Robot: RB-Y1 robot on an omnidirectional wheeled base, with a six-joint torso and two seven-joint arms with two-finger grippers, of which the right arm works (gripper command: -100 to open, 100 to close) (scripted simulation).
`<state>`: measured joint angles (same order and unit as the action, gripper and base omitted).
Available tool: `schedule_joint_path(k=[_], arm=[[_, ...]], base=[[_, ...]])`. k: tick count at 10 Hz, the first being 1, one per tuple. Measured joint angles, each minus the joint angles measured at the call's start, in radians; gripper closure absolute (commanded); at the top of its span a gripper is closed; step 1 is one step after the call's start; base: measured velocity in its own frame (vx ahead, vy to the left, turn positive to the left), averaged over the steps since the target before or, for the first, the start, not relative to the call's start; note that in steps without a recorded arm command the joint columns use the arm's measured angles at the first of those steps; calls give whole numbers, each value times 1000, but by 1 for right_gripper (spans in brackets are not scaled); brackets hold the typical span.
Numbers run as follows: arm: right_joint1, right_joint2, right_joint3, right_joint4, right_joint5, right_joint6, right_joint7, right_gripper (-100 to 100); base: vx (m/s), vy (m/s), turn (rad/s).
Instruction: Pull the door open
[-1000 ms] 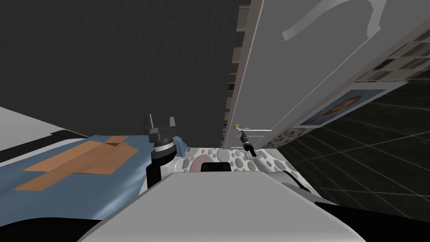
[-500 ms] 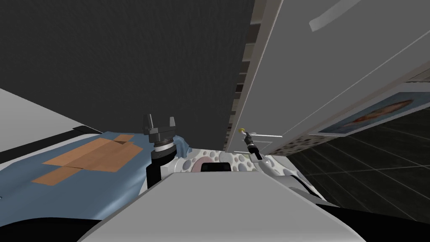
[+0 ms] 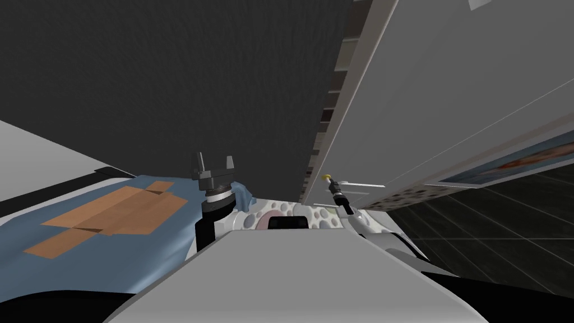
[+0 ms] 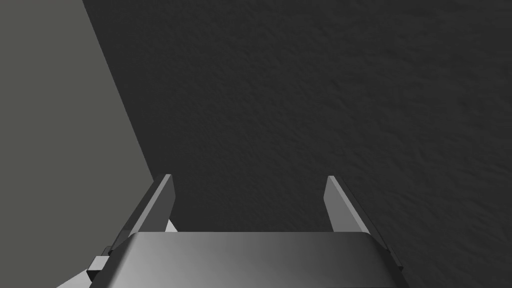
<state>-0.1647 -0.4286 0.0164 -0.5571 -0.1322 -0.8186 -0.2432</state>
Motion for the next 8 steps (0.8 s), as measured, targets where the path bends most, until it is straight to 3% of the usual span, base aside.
schedule_joint_path(k=[4, 8], arm=[[2, 2, 2, 2, 1, 2, 1, 100], [26, -24, 35, -25, 16, -18, -36, 100]], base=[[-29, -12, 21], [-184, -57, 86]])
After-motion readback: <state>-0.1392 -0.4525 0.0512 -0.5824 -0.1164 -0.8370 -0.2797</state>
